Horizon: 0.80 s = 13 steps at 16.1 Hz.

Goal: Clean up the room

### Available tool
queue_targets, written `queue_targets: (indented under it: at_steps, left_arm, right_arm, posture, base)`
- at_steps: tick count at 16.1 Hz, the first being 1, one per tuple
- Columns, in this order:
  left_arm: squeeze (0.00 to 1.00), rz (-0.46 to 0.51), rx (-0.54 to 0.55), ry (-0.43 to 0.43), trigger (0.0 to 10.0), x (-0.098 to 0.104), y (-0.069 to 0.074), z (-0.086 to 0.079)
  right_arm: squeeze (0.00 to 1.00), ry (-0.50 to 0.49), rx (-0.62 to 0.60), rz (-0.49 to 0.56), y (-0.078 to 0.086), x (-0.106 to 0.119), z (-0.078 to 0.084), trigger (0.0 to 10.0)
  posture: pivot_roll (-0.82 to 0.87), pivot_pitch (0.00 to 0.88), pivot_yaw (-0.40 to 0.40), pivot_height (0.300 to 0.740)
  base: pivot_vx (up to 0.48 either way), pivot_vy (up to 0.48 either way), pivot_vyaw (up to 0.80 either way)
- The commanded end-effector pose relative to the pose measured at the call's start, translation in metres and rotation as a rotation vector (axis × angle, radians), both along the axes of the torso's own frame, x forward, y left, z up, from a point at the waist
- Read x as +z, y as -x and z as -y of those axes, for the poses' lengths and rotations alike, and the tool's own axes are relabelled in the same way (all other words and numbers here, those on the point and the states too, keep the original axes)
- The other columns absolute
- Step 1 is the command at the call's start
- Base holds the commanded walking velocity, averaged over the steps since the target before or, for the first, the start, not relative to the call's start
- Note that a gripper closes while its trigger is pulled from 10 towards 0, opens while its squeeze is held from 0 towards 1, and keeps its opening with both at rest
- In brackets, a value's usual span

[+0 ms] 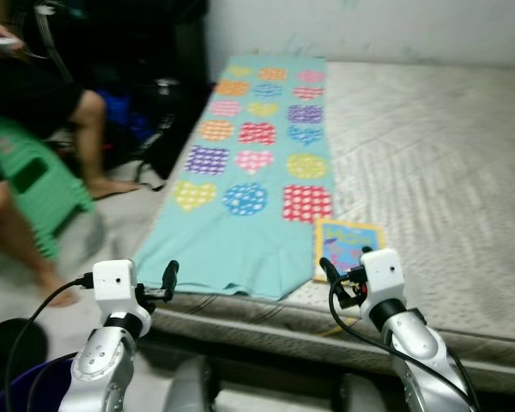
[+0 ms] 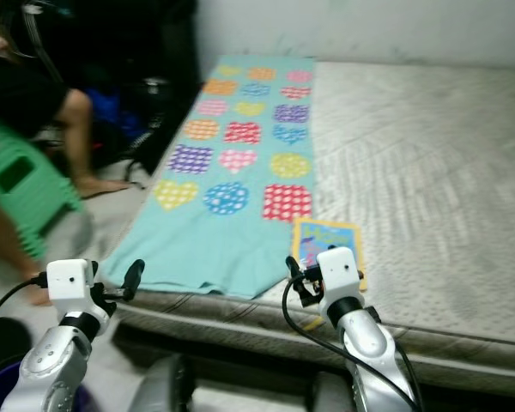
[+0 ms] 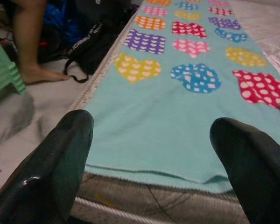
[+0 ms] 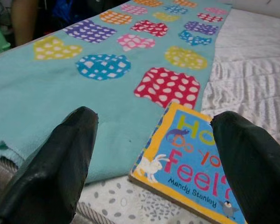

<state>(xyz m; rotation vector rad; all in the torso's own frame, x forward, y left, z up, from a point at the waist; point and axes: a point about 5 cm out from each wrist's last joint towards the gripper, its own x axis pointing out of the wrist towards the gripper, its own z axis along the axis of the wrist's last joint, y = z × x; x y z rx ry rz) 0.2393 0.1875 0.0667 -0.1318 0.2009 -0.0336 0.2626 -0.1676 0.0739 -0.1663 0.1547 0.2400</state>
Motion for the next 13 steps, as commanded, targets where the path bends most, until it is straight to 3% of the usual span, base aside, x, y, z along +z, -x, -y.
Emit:
queue_targets:
  at_steps: [1, 5, 9, 13]
  left_arm:
    - [0.00, 0.005, -0.011, 0.002, 10.0, 0.0009, -0.0003, 0.0011]
    - [0.00, 0.007, -0.015, 0.009, 10.0, 0.0008, -0.0002, 0.0012]
    - [0.00, 0.007, -0.017, 0.013, 10.0, 0.0012, -0.0008, 0.0009]
    - [0.00, 0.016, -0.029, 0.027, 10.0, 0.0019, -0.0011, 0.0017]
  right_arm:
    - [0.00, -0.007, -0.019, -0.002, 0.0008, 0.0000, 0.0045, 10.0]
    - [0.00, -0.027, -0.043, -0.011, 0.0002, -0.0011, 0.0073, 10.0]
    - [0.00, -0.037, -0.052, -0.013, -0.0010, -0.0011, 0.0079, 10.0]
    - [0.00, -0.035, -0.053, -0.007, -0.0010, -0.0003, 0.0081, 10.0]
  posture:
    - [-0.07, 0.010, 0.067, 0.595]
    - [-0.07, 0.010, 0.067, 0.595]
    - [-0.07, 0.013, 0.068, 0.595]
    - [-0.07, 0.012, 0.068, 0.595]
  base:
    - [0.000, 0.000, 0.00]
    - [0.000, 0.000, 0.00]
    - [0.000, 0.000, -0.67]
    - [0.000, 0.000, 0.00]
